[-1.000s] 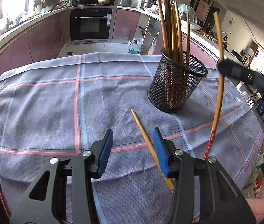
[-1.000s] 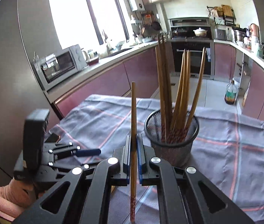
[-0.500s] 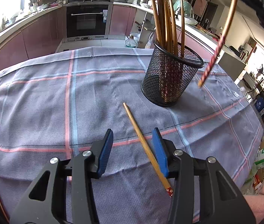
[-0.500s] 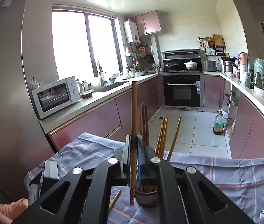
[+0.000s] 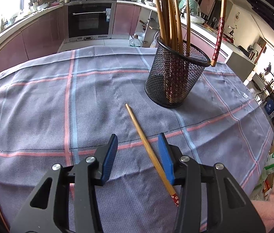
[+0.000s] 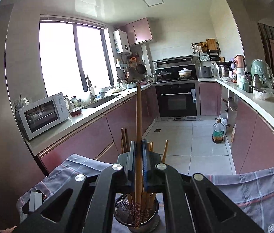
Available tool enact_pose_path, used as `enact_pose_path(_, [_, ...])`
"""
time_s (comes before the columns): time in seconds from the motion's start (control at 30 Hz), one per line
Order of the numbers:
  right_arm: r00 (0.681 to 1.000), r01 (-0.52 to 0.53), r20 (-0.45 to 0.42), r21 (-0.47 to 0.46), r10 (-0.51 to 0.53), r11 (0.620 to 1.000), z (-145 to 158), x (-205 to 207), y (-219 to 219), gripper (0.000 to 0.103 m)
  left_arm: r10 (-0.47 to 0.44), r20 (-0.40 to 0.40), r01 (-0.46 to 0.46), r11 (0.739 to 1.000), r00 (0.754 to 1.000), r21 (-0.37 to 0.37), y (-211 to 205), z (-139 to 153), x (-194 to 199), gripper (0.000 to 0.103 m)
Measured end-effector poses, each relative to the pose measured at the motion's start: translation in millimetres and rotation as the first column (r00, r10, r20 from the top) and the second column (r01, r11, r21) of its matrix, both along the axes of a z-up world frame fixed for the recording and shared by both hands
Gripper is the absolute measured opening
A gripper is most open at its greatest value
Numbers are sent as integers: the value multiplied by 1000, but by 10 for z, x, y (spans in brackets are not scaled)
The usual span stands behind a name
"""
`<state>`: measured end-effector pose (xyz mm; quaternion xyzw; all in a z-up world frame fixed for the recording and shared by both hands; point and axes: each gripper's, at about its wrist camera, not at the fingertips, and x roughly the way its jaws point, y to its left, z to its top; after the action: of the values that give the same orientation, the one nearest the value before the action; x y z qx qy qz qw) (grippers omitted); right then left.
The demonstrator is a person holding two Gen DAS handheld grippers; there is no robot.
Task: Organize utensils
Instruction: 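Open the right gripper to release the chopstick and withdraw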
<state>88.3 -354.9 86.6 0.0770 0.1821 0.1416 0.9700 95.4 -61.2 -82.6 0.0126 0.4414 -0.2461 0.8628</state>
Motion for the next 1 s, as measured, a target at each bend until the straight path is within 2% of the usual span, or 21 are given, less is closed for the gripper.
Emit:
enact_pose_path(0.33, [999,31,33,-2,-31,1000,46,41,30,5,-2,-4,2,1000,1000,-1,-16,-16,0,42])
enact_pose_path(0.53, [1000,24,-20,-20,-24,1000,-143,156,72,5,-13,-5,13,1000,1000,5,-43,-24,-8,40])
enact_pose_path(0.83, [986,-29,-165,-66,17,997,-521,268,193,5,-47,-17,47,999,999,4,-93,-49,-39,36])
enact_pose_path(1.0, [980,-30,-200,-60,17,998,-603,283,175,6,-54,-32,54,999,998,5,-113,-83,-26,35])
